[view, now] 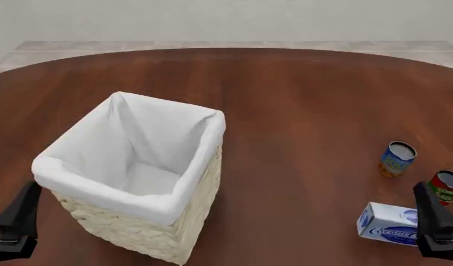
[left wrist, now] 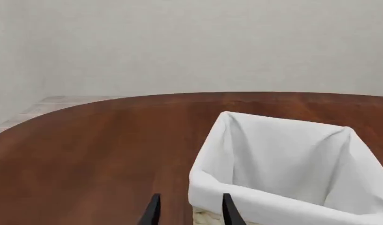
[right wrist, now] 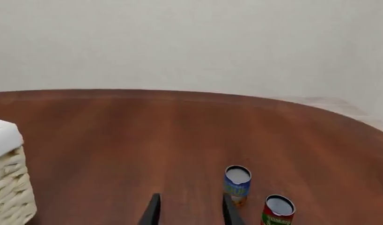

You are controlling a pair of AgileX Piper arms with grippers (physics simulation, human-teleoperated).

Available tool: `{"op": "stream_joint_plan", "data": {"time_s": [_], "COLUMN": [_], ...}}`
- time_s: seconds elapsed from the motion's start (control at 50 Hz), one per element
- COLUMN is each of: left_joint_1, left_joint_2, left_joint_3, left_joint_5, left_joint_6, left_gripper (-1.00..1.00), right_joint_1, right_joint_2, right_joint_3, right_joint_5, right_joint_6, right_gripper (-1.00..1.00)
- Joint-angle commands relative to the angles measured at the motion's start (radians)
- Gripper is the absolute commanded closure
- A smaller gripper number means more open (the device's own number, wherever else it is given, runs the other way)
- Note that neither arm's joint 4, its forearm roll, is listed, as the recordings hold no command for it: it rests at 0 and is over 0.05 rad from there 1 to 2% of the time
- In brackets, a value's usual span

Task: Pick up the cream cheese box, and put it in the basket.

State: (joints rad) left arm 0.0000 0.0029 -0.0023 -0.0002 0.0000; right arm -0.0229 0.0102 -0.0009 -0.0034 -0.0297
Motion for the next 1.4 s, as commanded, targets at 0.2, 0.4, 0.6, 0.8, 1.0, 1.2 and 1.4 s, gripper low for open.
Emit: {"op": "stream_joint_plan", "data": {"time_s": [0.2,0.4,0.6,0.8,1.0,1.2,1.4], "left_joint_1": [0.000,0.000,0.000,0.000,0.000,0.000,0.001], "left_joint_2": [0.008,0.019,0.028,0.028,0.032,0.032,0.032], "left_joint_3": [-0.001,0.000,0.001,0.000,0.001,0.001,0.001], "left_joint_5": [-0.006,-0.018,-0.027,-0.027,-0.032,-0.032,-0.032], "left_joint_6": [0.000,0.000,0.000,0.000,0.000,0.001,0.000], "left_gripper": [-1.00,-1.00,-1.00,-1.00,-1.00,-1.00,-1.00], "right_joint_1": [0.031,0.071,0.066,0.131,0.153,0.217,0.244], "right_joint_2": [-0.005,0.009,0.070,0.247,0.442,0.631,0.793], "right_joint_3": [-0.100,-0.276,-0.403,-0.486,-0.584,-0.724,-0.794], "right_joint_5": [0.081,0.221,0.283,0.268,0.311,0.519,0.790], "right_joint_6": [0.017,0.000,0.012,-0.157,-0.359,-0.440,-0.611], "right_gripper": [-1.00,-1.00,-1.00,-1.00,-1.00,-1.00,-1.00]}}
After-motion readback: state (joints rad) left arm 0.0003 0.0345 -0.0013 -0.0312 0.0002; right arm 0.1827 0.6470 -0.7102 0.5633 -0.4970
